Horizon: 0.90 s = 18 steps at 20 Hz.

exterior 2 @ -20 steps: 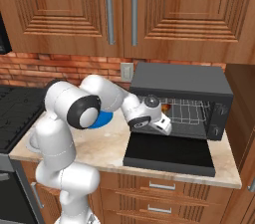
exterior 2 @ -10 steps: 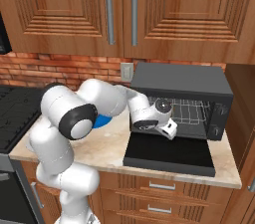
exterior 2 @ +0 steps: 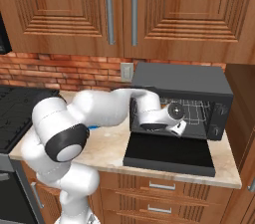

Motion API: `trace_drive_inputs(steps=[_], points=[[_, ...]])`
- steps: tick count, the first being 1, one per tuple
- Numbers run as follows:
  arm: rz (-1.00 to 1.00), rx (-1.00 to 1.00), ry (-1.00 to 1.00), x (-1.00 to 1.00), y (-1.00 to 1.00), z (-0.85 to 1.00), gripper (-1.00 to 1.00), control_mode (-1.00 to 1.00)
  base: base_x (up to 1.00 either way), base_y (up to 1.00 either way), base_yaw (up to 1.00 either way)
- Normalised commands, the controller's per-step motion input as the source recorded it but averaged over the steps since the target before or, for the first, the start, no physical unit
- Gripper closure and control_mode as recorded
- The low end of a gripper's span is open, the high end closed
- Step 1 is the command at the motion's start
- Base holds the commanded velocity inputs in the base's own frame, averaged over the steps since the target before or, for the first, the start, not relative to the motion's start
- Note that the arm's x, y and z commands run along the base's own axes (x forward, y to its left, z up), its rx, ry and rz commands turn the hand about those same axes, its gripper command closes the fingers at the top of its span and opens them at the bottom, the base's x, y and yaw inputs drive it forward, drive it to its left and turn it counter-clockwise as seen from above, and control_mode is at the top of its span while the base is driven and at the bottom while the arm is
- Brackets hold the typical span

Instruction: Open the toaster oven door. Place the bread on the top rack in the toaster oven and place the chicken drumstick on the bottom rack.

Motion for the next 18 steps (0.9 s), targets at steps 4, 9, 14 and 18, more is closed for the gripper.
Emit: trace_drive_inputs(steps=[4,9,14,18], points=[[0.23,0.0,-0.31,-0.22,-0.07,0.34,-1.0,-1.0,0.0,0.0,0.0],[0.06,0.04,-0.28,-0.07,0.0,0.25,-1.0,-1.0,0.0,0.0,0.0],[0.0,0.09,-0.27,0.0,-0.06,0.32,-1.0,-1.0,0.0,0.0,0.0],[0.0,0.16,-0.1,0.0,-0.07,0.26,-1.0,-1.0,0.0,0.0,0.0]])
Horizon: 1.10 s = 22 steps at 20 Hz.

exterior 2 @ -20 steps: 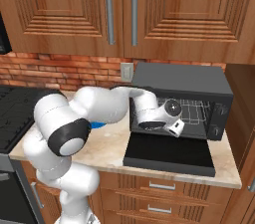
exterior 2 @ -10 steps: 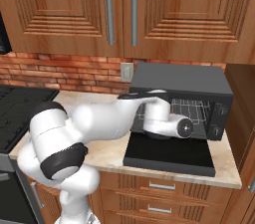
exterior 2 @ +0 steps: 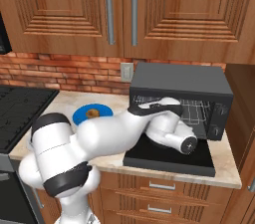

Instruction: Open the toaster oven door. Place the bread on the top rack in the toaster oven and place the chicken drumstick on the bottom rack.

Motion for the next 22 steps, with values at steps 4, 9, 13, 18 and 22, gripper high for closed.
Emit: trace_drive_inputs(steps=[4,9,13,18,22], points=[[0.0,0.23,0.0,0.02,-0.07,0.18,-1.0,-1.0,0.0,0.0,0.0],[0.0,0.22,0.02,0.05,-0.13,0.19,-1.0,-1.0,0.0,0.0,0.0],[0.0,0.16,0.05,0.09,-0.2,0.06,-1.0,-1.0,0.0,0.0,0.0],[0.0,0.09,0.04,0.2,-0.17,-0.01,-1.0,-1.0,0.0,0.0,0.0],[0.0,0.01,0.0,0.1,-0.01,-0.1,-1.0,-1.0,0.0,0.0,0.0]])
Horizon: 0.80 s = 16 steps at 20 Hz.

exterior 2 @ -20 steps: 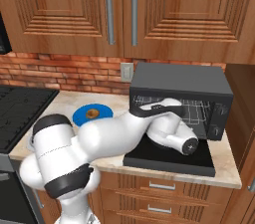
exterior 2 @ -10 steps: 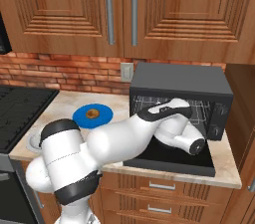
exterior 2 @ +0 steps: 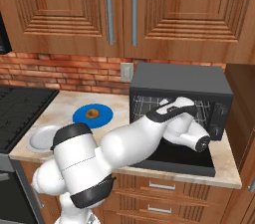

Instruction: Open the toaster oven door. Place the bread on the top rack in the toaster oven and place the chicken drumstick on the bottom rack.

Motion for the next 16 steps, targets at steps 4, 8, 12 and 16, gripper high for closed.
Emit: trace_drive_inputs(steps=[4,8,12,16], points=[[0.0,0.0,0.0,0.16,-0.01,-0.07,-1.0,-1.0,0.0,0.0,0.0],[0.0,0.0,-0.01,0.2,0.0,-0.06,-1.0,-1.0,0.0,0.0,0.0],[-0.06,-0.06,0.0,0.27,0.0,-0.01,-1.0,-1.0,0.0,0.0,0.0],[-0.15,-0.16,0.0,0.27,0.03,-0.1,-1.0,-1.0,0.0,0.0,0.0]])
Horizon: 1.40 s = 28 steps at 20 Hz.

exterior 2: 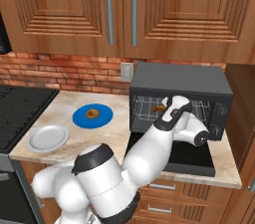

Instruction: Open the toaster oven door. Place the bread on the top rack in the toaster oven and place the chicken drumstick on the bottom rack.

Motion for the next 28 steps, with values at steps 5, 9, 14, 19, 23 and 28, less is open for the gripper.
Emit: trace_drive_inputs(steps=[5,9,14,19,23,28], points=[[-0.17,-0.19,-0.03,0.23,0.06,-0.11,-1.0,-1.0,0.0,0.0,0.0],[-0.14,-0.16,-0.05,0.12,0.04,-0.08,-1.0,-1.0,0.0,0.0,0.0],[-0.07,-0.13,-0.04,0.03,0.0,-0.11,-1.0,-1.0,0.0,0.0,0.0],[-0.01,-0.1,-0.06,0.04,0.0,-0.04,-1.0,-1.0,0.0,0.0,0.0],[0.0,-0.05,-0.09,0.02,-0.02,0.0,-1.0,-1.0,0.0,0.0,0.0],[0.0,-0.07,-0.09,0.0,-0.07,0.0,-1.0,-1.0,0.0,0.0,0.0]])
